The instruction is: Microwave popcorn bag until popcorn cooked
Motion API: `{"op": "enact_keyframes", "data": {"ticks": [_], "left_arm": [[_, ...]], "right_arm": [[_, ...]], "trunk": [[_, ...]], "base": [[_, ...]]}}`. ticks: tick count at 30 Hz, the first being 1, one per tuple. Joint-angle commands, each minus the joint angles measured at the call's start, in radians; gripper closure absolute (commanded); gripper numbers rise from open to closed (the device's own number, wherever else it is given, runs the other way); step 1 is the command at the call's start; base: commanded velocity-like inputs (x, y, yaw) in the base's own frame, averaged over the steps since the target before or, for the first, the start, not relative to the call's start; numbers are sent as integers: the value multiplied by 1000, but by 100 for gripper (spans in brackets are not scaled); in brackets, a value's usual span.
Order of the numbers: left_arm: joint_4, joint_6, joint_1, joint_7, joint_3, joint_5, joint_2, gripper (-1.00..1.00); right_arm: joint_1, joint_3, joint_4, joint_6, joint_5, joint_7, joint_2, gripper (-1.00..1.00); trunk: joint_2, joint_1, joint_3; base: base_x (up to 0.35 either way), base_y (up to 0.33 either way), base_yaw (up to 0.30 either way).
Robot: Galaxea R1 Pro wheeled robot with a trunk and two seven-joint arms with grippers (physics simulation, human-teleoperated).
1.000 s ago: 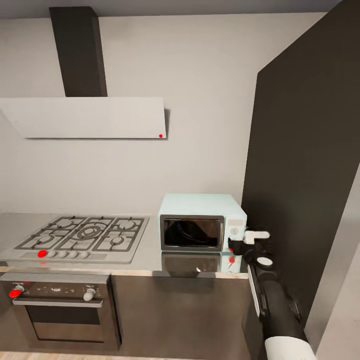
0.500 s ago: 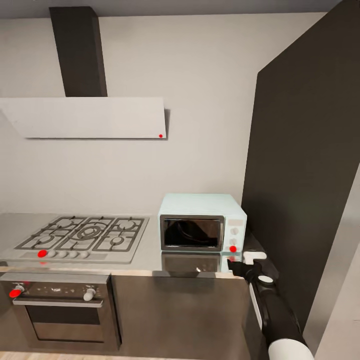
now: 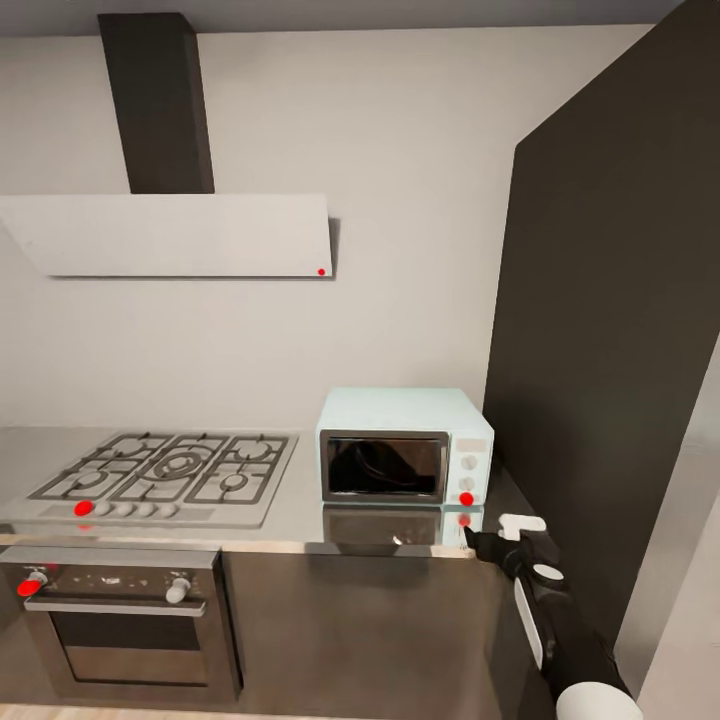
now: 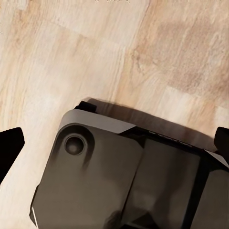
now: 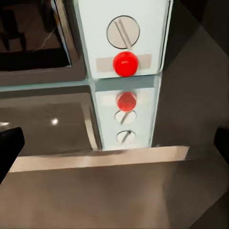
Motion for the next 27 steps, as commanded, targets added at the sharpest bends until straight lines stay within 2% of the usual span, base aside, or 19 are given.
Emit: {"op": "enact_keyframes", "data": {"ticks": [1,8,17,27], "left_arm": [[0,-2,0,3,-8,8,0,-100],[4,-2,0,-46,-9,7,4,-100],[5,-2,0,-54,-9,8,6,-100],[5,-3,0,-54,-8,8,6,-100]], "right_arm": [[0,-5,-1,2,6,9,-2,-100],[0,0,0,-2,4,0,-2,-100],[0,10,0,-51,16,-3,4,-100],[0,8,9,-55,12,-3,-8,-100]], "trunk": [[-1,1,0],[-1,1,0],[-1,1,0],[-1,1,0]], "base": [[194,0,0],[272,0,0],[276,0,0],[31,0,0]]}}
